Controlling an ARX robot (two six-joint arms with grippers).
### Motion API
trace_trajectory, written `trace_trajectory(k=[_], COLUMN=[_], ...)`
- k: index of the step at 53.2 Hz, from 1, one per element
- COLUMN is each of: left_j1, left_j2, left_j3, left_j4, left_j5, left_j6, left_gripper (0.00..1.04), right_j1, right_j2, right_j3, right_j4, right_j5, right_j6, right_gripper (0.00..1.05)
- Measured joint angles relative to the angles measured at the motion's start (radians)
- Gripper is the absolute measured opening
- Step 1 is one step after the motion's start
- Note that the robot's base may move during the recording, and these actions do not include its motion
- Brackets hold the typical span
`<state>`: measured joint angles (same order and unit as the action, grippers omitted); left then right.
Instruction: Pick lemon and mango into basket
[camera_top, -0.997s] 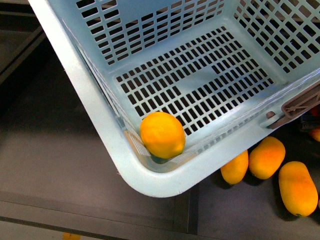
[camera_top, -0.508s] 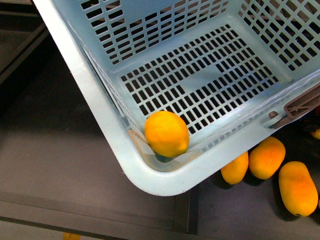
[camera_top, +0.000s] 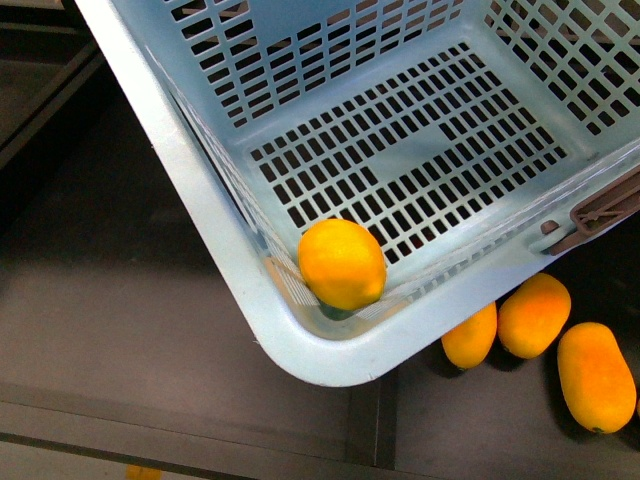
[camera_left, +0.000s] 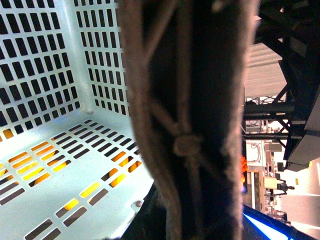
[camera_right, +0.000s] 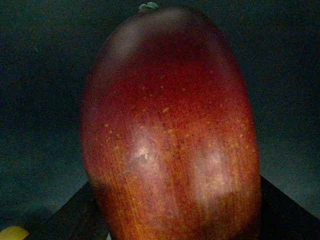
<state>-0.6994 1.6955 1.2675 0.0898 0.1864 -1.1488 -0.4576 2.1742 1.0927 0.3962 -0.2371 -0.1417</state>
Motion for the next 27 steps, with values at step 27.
trace_trajectory(k=[27], left_j1=[0.0], left_j2=[0.0], left_j3=[0.0], left_j4=[0.0], left_j5=[-0.001], left_j6=[0.0], left_gripper=[0.06], right_j1=[0.111], right_j2=[-0.759], right_j3=[-0.343], right_j4=[-0.005], right_j5=[-0.164], right_j6=[0.163], right_gripper=[0.61])
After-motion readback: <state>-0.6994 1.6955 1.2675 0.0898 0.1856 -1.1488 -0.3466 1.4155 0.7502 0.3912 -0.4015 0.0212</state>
